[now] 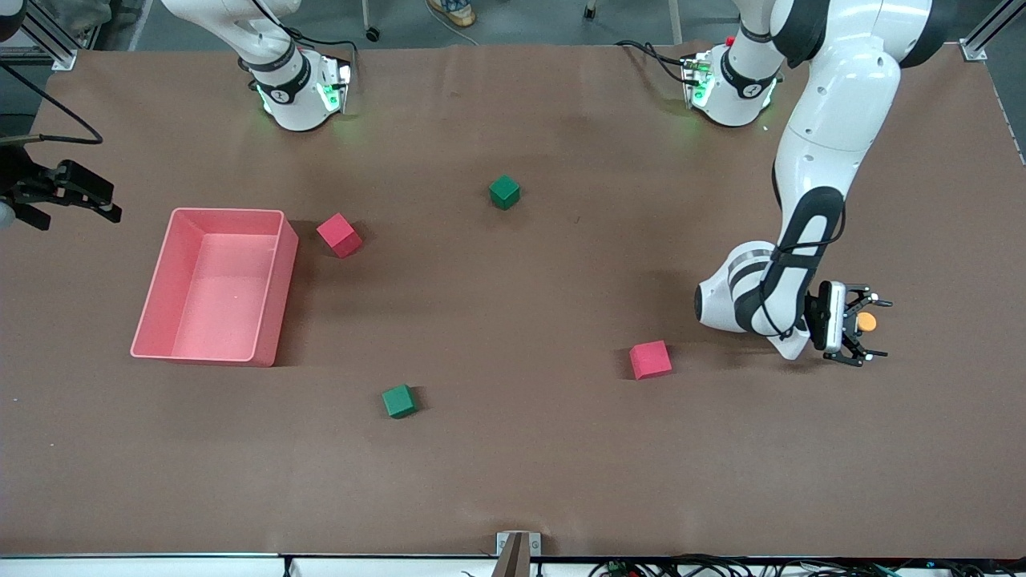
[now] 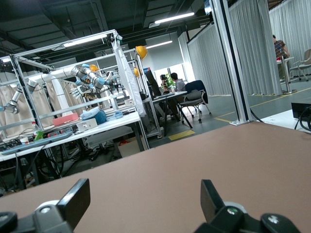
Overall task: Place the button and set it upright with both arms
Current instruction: 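Lower the button upright onto the table and open the left gripper, then raise the open left gripper up and away from the button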
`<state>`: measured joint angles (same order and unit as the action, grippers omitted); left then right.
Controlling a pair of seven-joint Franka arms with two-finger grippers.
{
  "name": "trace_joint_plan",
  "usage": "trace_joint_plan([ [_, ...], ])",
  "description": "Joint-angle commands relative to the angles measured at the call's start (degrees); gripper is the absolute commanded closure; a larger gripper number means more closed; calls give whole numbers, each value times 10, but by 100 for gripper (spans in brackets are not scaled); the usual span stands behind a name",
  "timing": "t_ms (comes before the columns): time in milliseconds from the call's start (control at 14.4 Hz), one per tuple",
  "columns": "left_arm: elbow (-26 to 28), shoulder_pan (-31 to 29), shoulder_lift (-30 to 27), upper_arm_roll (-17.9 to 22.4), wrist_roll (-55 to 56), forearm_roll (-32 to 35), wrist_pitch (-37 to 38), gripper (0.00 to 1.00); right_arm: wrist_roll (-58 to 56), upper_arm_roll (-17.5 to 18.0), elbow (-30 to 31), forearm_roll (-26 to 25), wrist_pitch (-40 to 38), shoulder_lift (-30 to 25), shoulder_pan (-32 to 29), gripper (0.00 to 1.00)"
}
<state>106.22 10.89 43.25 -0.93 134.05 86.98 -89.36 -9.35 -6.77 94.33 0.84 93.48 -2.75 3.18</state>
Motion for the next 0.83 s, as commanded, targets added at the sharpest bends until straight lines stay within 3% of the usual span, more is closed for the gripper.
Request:
trace_joint_plan([
  [0, 6, -8, -47, -7, -68, -18, -7, 0, -3, -1, 5, -7, 15, -5, 11, 0],
  [415, -33, -14, -134, -7, -271, -126, -80, 0, -1, -1, 4, -8, 27, 0, 18, 0],
  [761, -125, -14, -163, -17, -470, -299, -83, 0, -1, -1, 4, -9, 34, 6, 17, 0],
])
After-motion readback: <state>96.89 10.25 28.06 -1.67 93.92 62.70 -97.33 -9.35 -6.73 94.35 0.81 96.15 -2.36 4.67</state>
